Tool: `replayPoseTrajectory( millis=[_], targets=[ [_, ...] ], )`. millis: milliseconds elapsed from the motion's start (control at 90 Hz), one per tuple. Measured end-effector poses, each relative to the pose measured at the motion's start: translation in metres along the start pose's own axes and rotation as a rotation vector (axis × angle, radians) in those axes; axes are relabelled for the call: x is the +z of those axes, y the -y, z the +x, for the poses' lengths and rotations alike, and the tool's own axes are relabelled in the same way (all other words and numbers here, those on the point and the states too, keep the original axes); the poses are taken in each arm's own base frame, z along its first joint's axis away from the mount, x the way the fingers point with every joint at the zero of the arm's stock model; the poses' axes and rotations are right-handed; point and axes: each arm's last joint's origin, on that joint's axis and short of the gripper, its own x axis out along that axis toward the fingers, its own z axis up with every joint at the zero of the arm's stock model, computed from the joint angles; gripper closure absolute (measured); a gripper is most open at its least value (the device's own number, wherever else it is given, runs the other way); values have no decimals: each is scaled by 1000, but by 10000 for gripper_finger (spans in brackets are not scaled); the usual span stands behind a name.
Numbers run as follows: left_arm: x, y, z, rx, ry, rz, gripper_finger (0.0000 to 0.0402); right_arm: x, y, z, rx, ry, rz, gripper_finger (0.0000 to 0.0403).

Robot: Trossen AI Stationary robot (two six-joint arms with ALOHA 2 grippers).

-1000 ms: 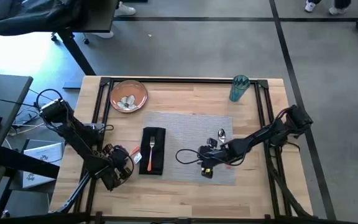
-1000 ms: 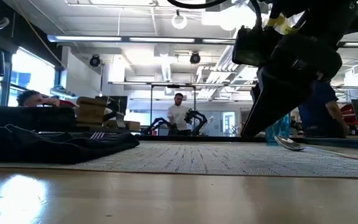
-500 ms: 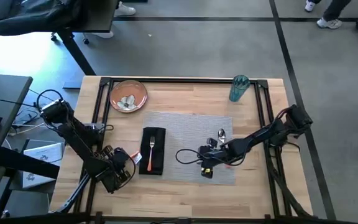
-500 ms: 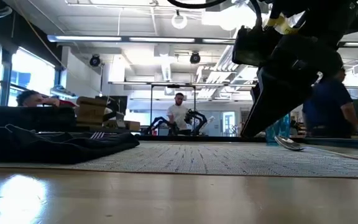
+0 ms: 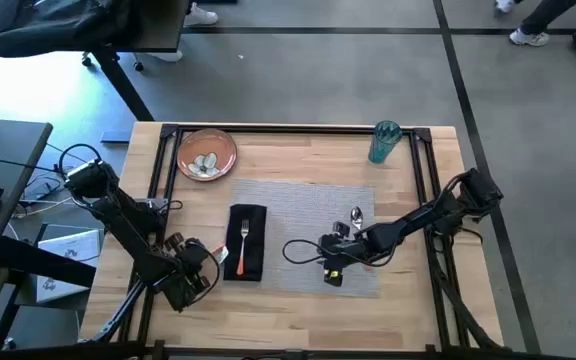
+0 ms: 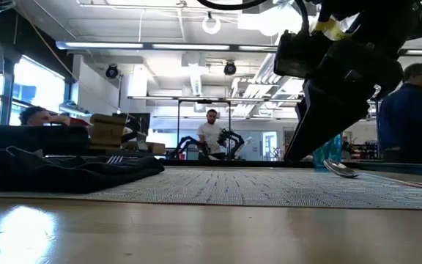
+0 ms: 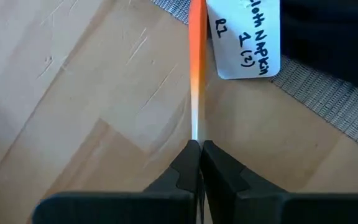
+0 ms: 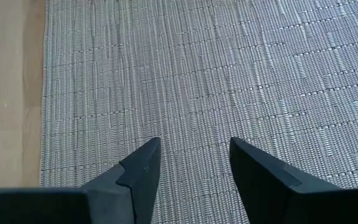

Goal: Set table place
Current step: Put the orange table knife on the gray table mat beside the orange spoon

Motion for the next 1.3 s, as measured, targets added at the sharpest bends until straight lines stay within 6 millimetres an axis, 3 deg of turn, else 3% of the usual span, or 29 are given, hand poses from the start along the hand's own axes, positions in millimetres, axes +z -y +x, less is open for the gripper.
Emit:
replayPoseTrajectory(
  millis=[978,1300],
  targets=[
    [-4,-2,9,-30,-2,-55,399,3,-2,0,18,32,9,231],
    [1,-6,-3,-96,-21,-90,324,3,-2,0,18,32,9,231]
  ],
)
